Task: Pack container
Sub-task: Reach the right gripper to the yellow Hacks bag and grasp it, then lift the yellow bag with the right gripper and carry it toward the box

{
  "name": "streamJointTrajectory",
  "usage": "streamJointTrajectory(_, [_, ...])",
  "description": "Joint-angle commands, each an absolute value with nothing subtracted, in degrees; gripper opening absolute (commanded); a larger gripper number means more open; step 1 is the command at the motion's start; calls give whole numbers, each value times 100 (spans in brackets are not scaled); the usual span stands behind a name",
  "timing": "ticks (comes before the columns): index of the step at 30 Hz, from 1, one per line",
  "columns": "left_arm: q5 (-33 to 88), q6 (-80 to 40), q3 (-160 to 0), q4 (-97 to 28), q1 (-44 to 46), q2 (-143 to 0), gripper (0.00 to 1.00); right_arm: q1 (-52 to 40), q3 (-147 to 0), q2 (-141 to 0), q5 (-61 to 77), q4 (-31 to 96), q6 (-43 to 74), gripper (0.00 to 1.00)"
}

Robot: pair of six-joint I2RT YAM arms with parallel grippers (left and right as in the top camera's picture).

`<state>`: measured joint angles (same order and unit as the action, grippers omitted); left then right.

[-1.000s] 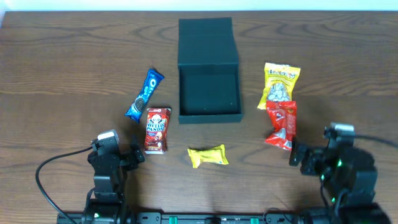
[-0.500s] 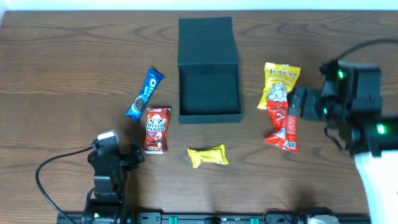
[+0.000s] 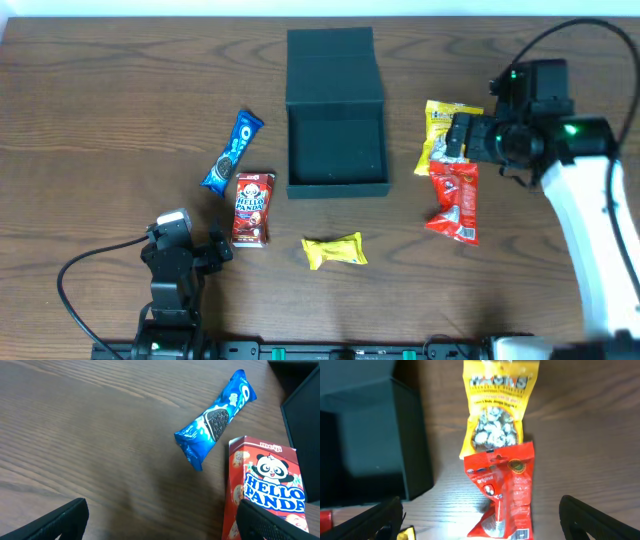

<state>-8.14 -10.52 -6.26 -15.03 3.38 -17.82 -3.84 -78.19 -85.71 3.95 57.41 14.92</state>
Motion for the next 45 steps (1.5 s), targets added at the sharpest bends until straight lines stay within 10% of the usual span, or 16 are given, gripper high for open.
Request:
streamJointTrajectory(1, [-915, -1074, -484, -1557, 303, -1750, 95, -257, -7961, -9072, 412, 5634, 1629, 99])
streamJointTrajectory(45, [-913, -1074, -484, -1557, 303, -1750, 95, -528, -9021, -12254, 10, 4759, 1109, 99])
